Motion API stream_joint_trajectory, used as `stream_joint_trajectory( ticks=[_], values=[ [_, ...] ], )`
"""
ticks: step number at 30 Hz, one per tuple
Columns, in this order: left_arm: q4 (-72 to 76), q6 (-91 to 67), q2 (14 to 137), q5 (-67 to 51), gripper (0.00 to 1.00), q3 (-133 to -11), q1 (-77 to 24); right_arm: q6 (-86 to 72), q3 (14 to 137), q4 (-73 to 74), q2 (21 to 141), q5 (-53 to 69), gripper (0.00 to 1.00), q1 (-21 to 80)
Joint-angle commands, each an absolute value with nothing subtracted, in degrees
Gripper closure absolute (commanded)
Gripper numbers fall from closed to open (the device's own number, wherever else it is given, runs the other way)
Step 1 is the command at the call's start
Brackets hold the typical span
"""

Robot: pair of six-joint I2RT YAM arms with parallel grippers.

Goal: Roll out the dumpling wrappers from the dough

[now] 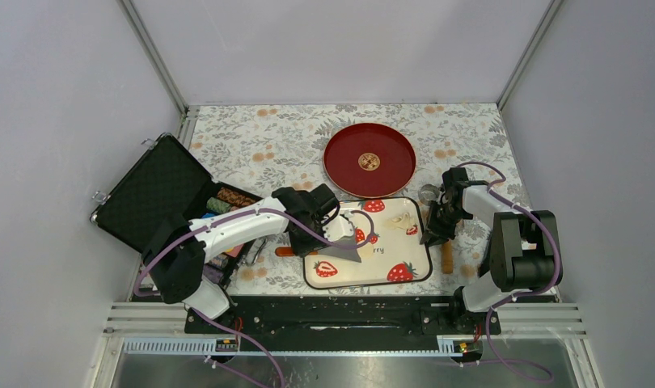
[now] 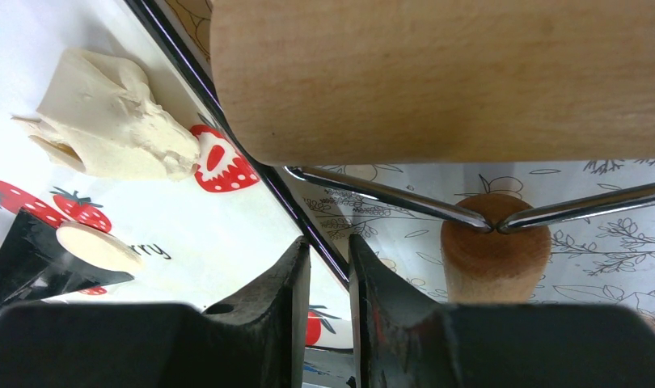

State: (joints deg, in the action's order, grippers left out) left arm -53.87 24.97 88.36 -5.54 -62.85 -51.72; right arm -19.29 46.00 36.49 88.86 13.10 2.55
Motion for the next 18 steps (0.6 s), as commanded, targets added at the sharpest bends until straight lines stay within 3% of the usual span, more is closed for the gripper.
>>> stream_joint_trajectory(
  ticks=[1,18],
  values=[
    [-45.57,24.08,87.33,-5.73,1.0,-63.16,-52.45,-20.64,45.64,35.74,88.07,15.49,0.75,2.77],
    [-47.48,26.32,85.76,-4.15,1.0,-61.86,-52.41,-20.57,45.67,35.61,88.07,15.72,0.75,2.72]
  ],
)
